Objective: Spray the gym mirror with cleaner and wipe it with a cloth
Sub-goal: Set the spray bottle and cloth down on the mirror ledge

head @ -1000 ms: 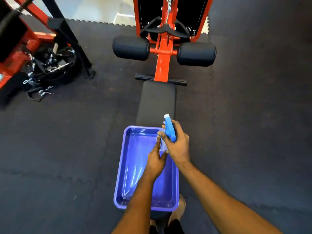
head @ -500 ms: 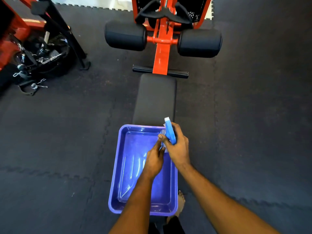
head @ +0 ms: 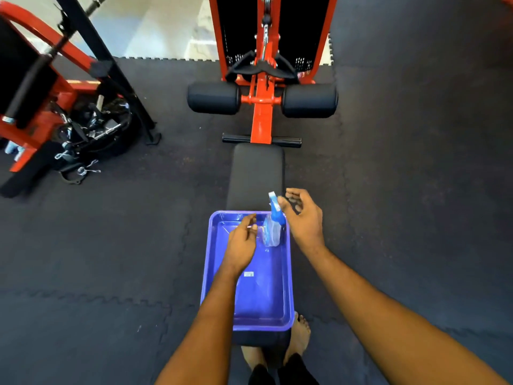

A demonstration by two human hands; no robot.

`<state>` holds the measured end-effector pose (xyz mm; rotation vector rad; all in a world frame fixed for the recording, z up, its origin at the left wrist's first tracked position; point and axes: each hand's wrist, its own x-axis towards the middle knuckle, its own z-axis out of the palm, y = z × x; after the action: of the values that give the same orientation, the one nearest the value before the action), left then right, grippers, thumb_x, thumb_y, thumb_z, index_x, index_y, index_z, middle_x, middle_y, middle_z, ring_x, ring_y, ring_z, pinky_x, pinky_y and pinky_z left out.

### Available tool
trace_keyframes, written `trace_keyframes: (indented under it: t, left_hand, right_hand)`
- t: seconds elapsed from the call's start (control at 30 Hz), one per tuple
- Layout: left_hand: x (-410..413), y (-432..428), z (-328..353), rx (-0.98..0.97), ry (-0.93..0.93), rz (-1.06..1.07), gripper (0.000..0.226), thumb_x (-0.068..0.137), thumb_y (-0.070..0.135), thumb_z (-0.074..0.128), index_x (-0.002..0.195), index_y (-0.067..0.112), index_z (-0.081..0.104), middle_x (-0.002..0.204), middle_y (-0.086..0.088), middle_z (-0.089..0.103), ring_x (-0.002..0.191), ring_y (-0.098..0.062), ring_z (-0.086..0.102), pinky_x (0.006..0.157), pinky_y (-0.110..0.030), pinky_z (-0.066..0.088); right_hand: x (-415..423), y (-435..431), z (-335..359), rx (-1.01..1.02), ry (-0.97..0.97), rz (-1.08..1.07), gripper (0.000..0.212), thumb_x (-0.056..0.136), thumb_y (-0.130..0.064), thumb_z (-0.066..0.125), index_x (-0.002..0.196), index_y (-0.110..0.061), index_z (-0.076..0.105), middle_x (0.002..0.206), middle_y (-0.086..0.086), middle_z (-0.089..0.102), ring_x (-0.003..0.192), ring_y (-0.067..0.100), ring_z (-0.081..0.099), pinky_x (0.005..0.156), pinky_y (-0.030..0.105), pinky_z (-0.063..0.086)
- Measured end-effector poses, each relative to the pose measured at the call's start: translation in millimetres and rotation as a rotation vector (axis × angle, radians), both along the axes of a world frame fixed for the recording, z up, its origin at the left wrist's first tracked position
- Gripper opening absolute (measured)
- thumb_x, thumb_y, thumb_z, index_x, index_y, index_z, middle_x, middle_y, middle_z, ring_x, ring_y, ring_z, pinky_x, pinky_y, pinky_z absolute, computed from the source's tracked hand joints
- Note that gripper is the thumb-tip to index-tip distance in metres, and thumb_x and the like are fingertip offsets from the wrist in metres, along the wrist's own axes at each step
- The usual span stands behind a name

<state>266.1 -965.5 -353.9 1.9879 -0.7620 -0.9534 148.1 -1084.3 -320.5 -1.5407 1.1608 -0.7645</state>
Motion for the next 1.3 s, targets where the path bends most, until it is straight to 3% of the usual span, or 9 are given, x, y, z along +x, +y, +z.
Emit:
trace_keyframes:
  t: [0.1,0.17,0.3,0.4,0.63,0.8,0.97,1.17,1.3]
  left_hand:
    - [1,9,48,-0.055,-0.049,-0.007,0.037,0.11,0.02,0.048,0.146,0.011,0.055,0.139,-0.002,0.063,0.129,-0.016,0.058,0.096,-0.007,0.04]
    - [1,13,74,-0.115,-0.107,-0.047,0.036,0.11,0.019,0.049,0.144,0.011,0.056,0.139,-0.002,0.063,0.127,-0.016,0.059,0.091,-0.004,0.041]
    - [-5,13,116,-0.212,-0.169,-0.161,0.034,0.109,0.014,0.049,0.142,0.012,0.058,0.131,0.004,0.063,0.121,-0.01,0.061,0.095,-0.007,0.044]
    - [-18,10,139,-0.282,-0.189,-0.311,0.032,0.109,0.017,0.049,0.14,0.014,0.059,0.129,0.004,0.064,0.117,-0.008,0.061,0.101,-0.018,0.049]
    - [-94,-7,166,-0.432,-0.218,-0.669,0.03,0.107,0.008,0.052,0.135,0.006,0.062,0.126,0.0,0.066,0.113,-0.011,0.062,0.101,-0.015,0.045]
    - [-194,4,182,-0.508,-0.195,-0.967,0.031,0.106,0.006,0.052,0.135,0.005,0.062,0.128,-0.006,0.068,0.114,-0.012,0.062,0.105,-0.026,0.045]
    - [-314,45,205,-0.563,-0.123,-1.268,0.033,0.107,0.008,0.048,0.138,0.01,0.061,0.129,0.003,0.065,0.118,-0.004,0.058,0.097,-0.005,0.04]
    - [-476,158,227,-0.65,-0.025,-1.614,0.033,0.106,0.004,0.049,0.136,0.008,0.062,0.129,0.002,0.065,0.118,-0.007,0.059,0.095,-0.001,0.037]
    - [-567,255,241,-0.714,0.086,-1.821,0.032,0.106,0.004,0.049,0.136,0.007,0.062,0.13,0.004,0.065,0.118,-0.004,0.058,0.095,0.001,0.035]
  right_hand:
    - [-13,-2,42,-0.005,-0.022,-0.025,0.015,0.096,-0.02,0.074,0.104,-0.008,0.071,0.095,0.004,0.073,0.077,-0.01,0.062,0.074,0.007,0.048]
    - [-21,-1,63,-0.034,-0.029,-0.018,0.006,0.097,-0.02,0.072,0.098,-0.014,0.071,0.089,0.0,0.073,0.073,-0.009,0.061,0.072,0.007,0.046]
    - [-47,13,87,-0.056,-0.036,-0.04,0.006,0.098,-0.023,0.071,0.096,-0.017,0.072,0.086,-0.001,0.074,0.08,0.008,0.066,0.075,0.015,0.049]
    - [-78,33,102,-0.085,-0.035,-0.139,0.006,0.098,-0.023,0.071,0.096,-0.018,0.073,0.086,-0.004,0.074,0.081,0.009,0.066,0.078,0.018,0.05]
    - [-184,95,128,-0.126,-0.092,-0.502,0.004,0.092,-0.034,0.071,0.089,-0.031,0.071,0.088,-0.006,0.075,0.089,0.012,0.07,0.086,0.038,0.056]
    - [-283,177,137,-0.125,-0.092,-0.78,0.016,0.086,-0.046,0.071,0.091,-0.031,0.072,0.095,0.0,0.078,0.099,0.023,0.073,0.09,0.042,0.056]
    - [-388,281,152,-0.164,-0.104,-1.098,0.021,0.081,-0.049,0.068,0.09,-0.03,0.071,0.093,-0.005,0.077,0.098,0.02,0.074,0.091,0.038,0.057]
    - [-498,458,167,-0.212,-0.077,-1.463,0.009,0.089,-0.036,0.071,0.089,-0.028,0.071,0.089,-0.005,0.075,0.093,0.016,0.072,0.089,0.039,0.056]
    - [-546,575,184,-0.253,-0.006,-1.681,0.018,0.083,-0.044,0.069,0.089,-0.027,0.07,0.087,-0.006,0.075,0.09,0.016,0.072,0.082,0.029,0.055]
